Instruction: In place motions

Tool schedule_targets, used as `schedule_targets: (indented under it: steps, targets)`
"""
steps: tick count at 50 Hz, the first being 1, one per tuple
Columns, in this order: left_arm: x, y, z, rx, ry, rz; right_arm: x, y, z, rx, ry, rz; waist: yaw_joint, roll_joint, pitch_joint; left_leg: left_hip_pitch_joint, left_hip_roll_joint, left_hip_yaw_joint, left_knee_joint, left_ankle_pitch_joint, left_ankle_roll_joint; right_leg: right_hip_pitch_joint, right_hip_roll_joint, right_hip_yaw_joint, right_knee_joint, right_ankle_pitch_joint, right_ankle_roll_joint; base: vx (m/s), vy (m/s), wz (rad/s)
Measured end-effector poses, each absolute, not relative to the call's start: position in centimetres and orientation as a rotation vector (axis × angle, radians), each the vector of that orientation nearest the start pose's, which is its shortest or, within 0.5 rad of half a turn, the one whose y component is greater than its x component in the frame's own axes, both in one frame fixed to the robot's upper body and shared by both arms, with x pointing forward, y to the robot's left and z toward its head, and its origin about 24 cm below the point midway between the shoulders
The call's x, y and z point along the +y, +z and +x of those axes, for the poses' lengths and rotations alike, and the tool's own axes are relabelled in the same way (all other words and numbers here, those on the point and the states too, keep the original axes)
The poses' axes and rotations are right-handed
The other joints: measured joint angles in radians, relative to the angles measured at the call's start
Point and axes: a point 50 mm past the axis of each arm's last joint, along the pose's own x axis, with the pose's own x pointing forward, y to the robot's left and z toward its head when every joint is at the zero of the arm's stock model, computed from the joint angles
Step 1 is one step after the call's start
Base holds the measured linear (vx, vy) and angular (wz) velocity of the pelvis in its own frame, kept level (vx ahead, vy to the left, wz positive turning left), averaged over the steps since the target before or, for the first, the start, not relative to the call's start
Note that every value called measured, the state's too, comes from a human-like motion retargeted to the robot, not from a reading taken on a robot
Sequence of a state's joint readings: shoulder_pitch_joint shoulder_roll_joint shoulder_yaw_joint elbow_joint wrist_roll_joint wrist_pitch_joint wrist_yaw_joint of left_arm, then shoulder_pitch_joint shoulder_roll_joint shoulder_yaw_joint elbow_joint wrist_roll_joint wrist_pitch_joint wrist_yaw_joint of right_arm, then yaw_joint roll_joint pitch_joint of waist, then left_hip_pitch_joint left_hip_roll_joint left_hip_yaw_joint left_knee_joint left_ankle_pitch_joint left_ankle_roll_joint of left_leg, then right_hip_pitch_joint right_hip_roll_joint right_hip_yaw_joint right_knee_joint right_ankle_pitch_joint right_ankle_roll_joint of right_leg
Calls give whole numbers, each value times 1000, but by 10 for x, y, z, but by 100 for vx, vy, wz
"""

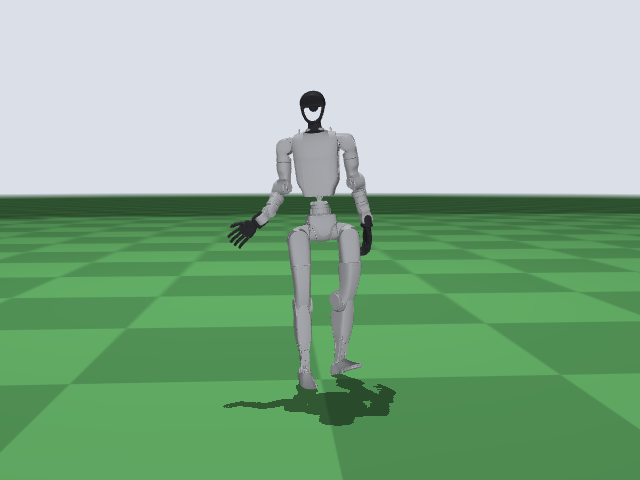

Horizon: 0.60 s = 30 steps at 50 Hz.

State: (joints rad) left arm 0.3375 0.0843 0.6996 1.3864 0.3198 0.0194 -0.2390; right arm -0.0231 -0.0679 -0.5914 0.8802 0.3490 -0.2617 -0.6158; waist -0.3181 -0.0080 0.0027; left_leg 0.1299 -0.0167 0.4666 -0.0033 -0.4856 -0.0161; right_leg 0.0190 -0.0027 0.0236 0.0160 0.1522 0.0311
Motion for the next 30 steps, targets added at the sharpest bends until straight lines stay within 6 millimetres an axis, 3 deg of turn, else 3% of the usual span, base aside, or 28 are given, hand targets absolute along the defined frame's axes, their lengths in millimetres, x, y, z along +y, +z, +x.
schedule_targets:
  steps: [7, 18, 27, 30]
  targets:
    - [202, -168, -89, 1625, 334, -337, -305, -104, 131, 598, -1387, 294, 6, 3, -3, -12, 2, -4, 8, 2, -6, -7, -4, -13, 1, -4, 1, -4, -1, 5]
    - [195, -168, -92, 1655, 295, -337, -338, -91, 148, 617, -1352, 313, 7, 21, -2, -26, -4, 1, 15, 8, -13, -16, -14, -10, -9, 1, -1, -2, 0, 0]
    - [194, -168, -92, 1661, 284, -335, -350, -88, 164, 652, -1008, 467, -2, 37, 3, -45, -13, 8, 14, 16, -16, -38, -20, 8, -16, 15, -4, -3, 1, -1]
    - [194, -169, -91, 1654, 286, -331, -354, -87, 161, 628, -971, 498, -5, 42, 3, -53, -14, 5, 17, 16, -18, -43, -22, 9, -16, 15, -3, 0, 0, 0]
